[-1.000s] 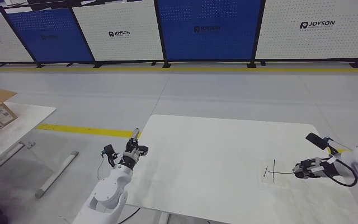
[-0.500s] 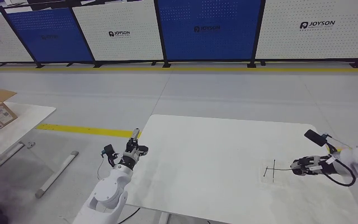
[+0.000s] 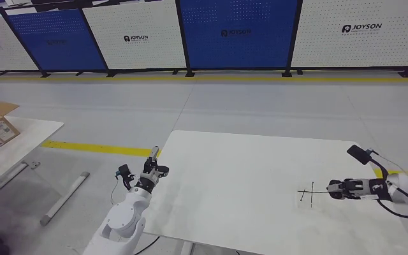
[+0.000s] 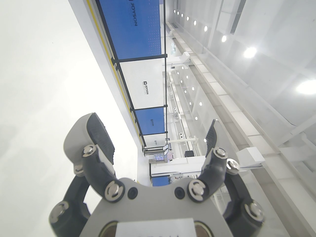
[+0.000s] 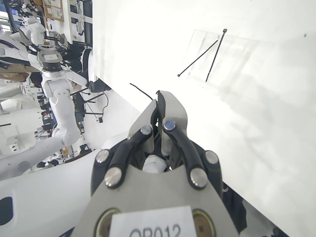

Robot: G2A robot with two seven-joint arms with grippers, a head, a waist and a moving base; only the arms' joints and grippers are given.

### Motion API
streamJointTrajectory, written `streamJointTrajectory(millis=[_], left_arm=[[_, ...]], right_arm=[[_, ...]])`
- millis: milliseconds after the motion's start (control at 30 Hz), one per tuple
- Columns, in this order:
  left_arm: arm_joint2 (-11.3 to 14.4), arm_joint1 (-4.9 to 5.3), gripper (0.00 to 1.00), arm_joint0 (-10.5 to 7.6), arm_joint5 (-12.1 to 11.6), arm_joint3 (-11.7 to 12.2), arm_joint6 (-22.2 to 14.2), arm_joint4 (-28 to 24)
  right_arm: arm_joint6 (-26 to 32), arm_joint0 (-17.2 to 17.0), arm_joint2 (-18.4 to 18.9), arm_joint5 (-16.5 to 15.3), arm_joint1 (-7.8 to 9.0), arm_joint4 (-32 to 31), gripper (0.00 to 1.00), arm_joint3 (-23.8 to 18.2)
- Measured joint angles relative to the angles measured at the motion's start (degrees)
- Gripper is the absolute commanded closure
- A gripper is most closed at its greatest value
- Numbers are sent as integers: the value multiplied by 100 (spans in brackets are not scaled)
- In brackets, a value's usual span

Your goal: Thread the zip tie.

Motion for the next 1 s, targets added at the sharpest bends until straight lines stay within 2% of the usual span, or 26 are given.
streamJointTrajectory(millis=[300,500,667,1000], left_arm=[[0,0,0,0,0,0,0,0],[0,0,0,0,0,0,0,0],[0,0,0,0,0,0,0,0],[0,0,0,0,0,0,0,0]], right_arm=[[-53,-50,-14,-61,-17,92,100,-46],[-586,-318,-48,-780,-114,867,100,-385],[-847,-385,-351,-1476,-250,1171,100,-556],[-822,-378,-361,-1497,-254,1201,100,-538]])
